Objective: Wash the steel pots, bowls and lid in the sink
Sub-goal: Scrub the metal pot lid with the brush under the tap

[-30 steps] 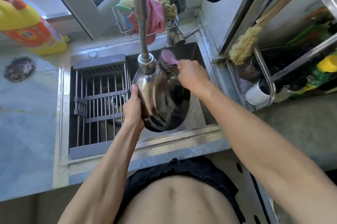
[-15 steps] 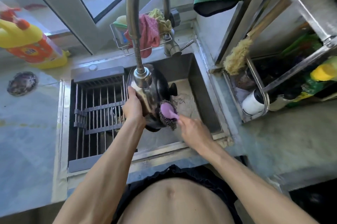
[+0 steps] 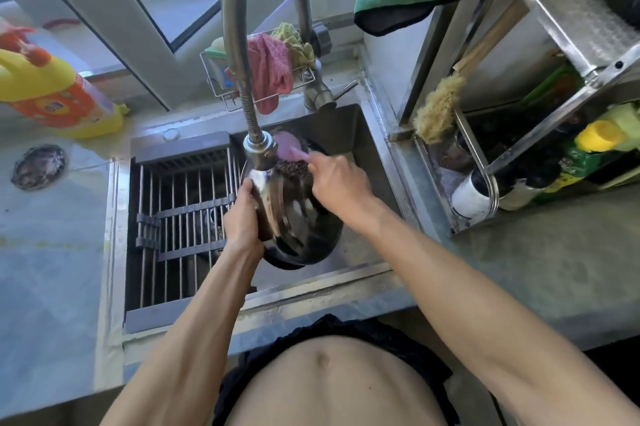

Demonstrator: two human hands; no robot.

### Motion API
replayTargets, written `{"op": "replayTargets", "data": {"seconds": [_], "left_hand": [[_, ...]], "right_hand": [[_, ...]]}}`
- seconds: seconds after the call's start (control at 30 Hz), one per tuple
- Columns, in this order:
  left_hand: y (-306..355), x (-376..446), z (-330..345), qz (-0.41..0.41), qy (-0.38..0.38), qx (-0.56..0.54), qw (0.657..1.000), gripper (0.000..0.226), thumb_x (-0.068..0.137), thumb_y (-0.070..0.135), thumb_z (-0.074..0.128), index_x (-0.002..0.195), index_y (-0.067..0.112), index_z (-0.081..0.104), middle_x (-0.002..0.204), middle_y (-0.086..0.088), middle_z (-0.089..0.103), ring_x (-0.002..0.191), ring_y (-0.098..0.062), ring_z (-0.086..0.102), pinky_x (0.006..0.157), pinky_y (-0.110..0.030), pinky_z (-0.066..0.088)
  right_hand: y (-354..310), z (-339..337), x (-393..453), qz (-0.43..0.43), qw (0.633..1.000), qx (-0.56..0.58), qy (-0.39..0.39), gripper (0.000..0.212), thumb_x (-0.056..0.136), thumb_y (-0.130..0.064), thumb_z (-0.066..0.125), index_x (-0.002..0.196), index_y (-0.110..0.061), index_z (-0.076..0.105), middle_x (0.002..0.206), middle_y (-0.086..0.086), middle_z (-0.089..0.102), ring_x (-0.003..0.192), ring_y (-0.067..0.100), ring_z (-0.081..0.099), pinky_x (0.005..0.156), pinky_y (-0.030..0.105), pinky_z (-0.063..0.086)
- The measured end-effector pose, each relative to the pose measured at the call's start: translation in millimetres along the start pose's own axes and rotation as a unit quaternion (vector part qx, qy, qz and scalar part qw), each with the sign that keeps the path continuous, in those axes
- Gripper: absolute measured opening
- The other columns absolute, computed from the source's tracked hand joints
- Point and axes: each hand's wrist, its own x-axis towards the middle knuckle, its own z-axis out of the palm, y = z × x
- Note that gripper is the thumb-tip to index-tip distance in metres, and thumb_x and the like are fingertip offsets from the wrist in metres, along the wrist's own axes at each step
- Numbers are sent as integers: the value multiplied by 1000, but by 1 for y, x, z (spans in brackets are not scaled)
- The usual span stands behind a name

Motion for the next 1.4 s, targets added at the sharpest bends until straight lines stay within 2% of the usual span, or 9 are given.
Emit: {"op": "replayTargets", "data": {"seconds": [0.17, 0.27, 0.37, 0.6, 0.8, 0.93, 1.03, 1.23, 1.4], "left_hand": [[-5, 8, -21, -44, -59, -171, 983, 58, 97, 58, 51, 133, 16, 68, 129, -16, 70, 121, -38, 66, 108, -56, 47], [-7, 22, -27, -103, -52, -260, 959, 69, 96, 64, 41, 139, 15, 63, 138, -23, 62, 128, -47, 58, 114, -65, 35], [-2, 22, -21, -114, -16, -295, 949, 71, 97, 67, 38, 134, 14, 66, 130, -24, 67, 121, -46, 62, 110, -68, 37], [-7, 18, 4, -71, 99, -230, 966, 52, 91, 63, 61, 106, 14, 74, 109, -13, 77, 101, -34, 72, 95, -55, 56], [-23, 7, -7, -5, 64, -170, 983, 50, 89, 66, 64, 104, 19, 75, 103, -7, 79, 96, -26, 76, 93, -45, 58], [-15, 8, -12, -9, 94, -160, 983, 39, 92, 61, 65, 85, 23, 68, 97, -4, 77, 91, -22, 74, 89, -43, 60], [-9, 8, -11, -20, 103, -174, 979, 37, 93, 60, 65, 89, 23, 68, 96, -3, 76, 88, -20, 73, 81, -40, 60], [-4, 9, -7, -21, 96, -190, 977, 46, 88, 65, 68, 100, 21, 73, 97, -5, 79, 92, -27, 76, 91, -51, 60], [-11, 4, -10, -25, 83, -213, 973, 47, 88, 65, 68, 104, 21, 74, 101, -6, 79, 92, -26, 76, 87, -51, 61]], "right_hand": [[36, -4, 22, 117, 990, -10, -71, 22, 99, -18, 49, 116, -16, 62, 97, 10, 68, 88, 30, 67, 73, 44, 57], [48, 0, 10, 110, 987, -21, -113, 26, 101, -22, 45, 117, -15, 64, 101, 13, 67, 89, 34, 65, 70, 39, 52], [43, 5, -12, 64, 990, -17, -124, 29, 103, -24, 40, 116, -14, 63, 100, 18, 66, 87, 38, 63, 64, 35, 41], [5, 22, -44, -70, 995, -24, -59, 31, 104, -23, 37, 128, -17, 56, 83, 15, 69, 73, 37, 66, 52, 36, 39], [-6, 0, 2, -12, 998, -54, -34, 25, 101, -16, 39, 116, -13, 59, 94, 16, 68, 83, 38, 66, 59, 37, 37], [-2, -10, 10, 40, 994, 75, -62, 22, 102, -25, 42, 95, -16, 61, 88, 13, 66, 82, 36, 62, 61, 39, 46], [5, -17, 3, 61, 986, 153, -35, 22, 102, -24, 44, 86, -16, 57, 82, 10, 65, 78, 30, 60, 65, 40, 46], [26, -25, -22, 95, 993, 71, -24, 25, 103, -24, 44, 116, -19, 65, 79, 10, 62, 71, 29, 62, 48, 30, 35], [23, -16, -18, 116, 991, 67, -31, 29, 103, -26, 43, 124, -22, 63, 92, 12, 68, 77, 29, 61, 60, 31, 35]]}}
